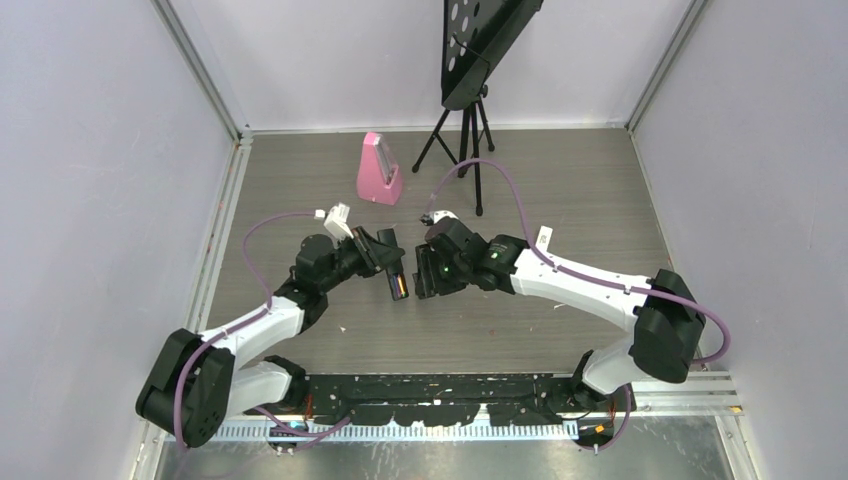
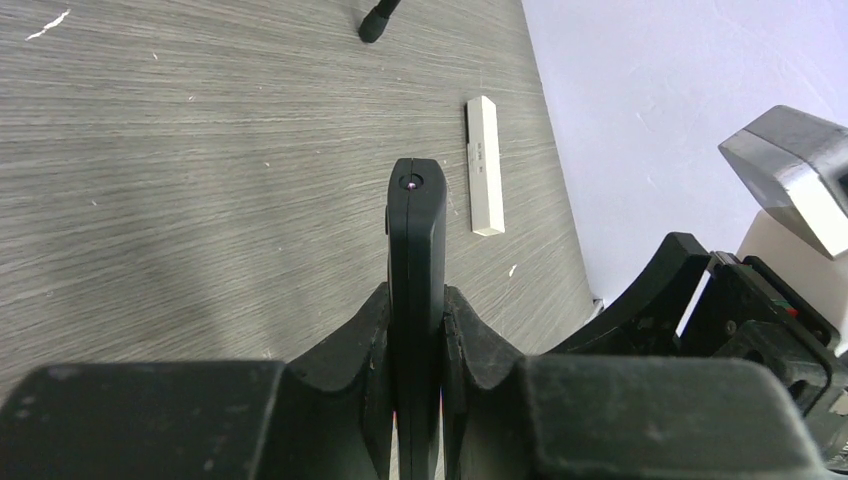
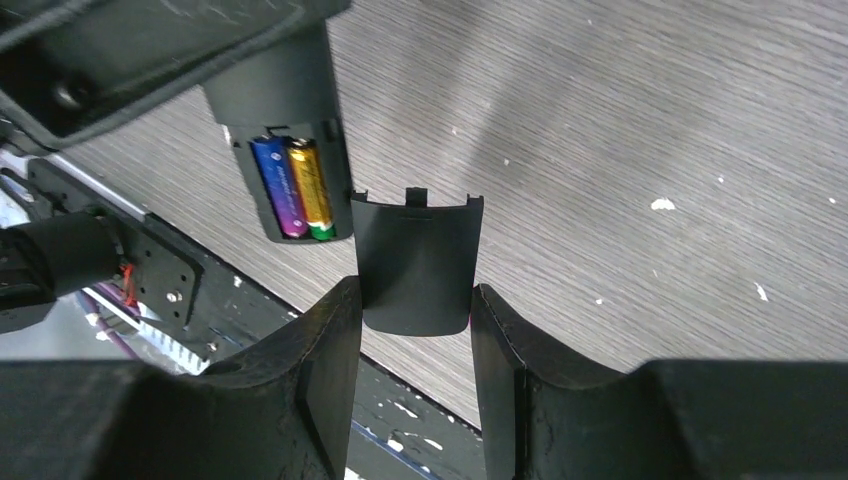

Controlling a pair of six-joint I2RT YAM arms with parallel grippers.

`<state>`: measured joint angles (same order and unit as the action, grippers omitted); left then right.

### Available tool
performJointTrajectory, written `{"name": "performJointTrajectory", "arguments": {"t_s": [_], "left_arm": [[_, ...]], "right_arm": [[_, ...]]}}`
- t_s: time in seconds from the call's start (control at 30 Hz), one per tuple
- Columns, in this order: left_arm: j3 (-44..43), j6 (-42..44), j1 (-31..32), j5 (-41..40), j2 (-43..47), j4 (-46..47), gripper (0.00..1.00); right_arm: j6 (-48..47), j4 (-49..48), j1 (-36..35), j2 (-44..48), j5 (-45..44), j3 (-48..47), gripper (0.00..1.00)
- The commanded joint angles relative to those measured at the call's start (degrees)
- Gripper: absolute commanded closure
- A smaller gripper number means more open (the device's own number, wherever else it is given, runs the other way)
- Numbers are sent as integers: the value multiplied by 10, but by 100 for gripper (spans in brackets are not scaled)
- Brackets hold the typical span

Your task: Load the batteries into the remote control

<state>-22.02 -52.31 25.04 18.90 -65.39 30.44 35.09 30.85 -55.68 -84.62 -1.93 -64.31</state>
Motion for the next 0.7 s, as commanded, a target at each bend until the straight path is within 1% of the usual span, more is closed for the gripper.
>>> {"name": "performJointTrajectory", "arguments": {"t_s": [0.0,0.17,0.43,0.67], "left_arm": [[-4,-17,-3,2,4,37,100],[-9,-37,-3,-6,12,13,100],[-20,-53,-3,-11,23,-3,100],[-31,-78,-3,1,19,-21,100]], "right_arm": [[16,-52,-9,-2,2,-34,61],[16,-70,-17,-15,12,-47,61],[20,-71,-24,-40,37,-61,60],[21,-76,-27,-52,43,-63,60]]}}
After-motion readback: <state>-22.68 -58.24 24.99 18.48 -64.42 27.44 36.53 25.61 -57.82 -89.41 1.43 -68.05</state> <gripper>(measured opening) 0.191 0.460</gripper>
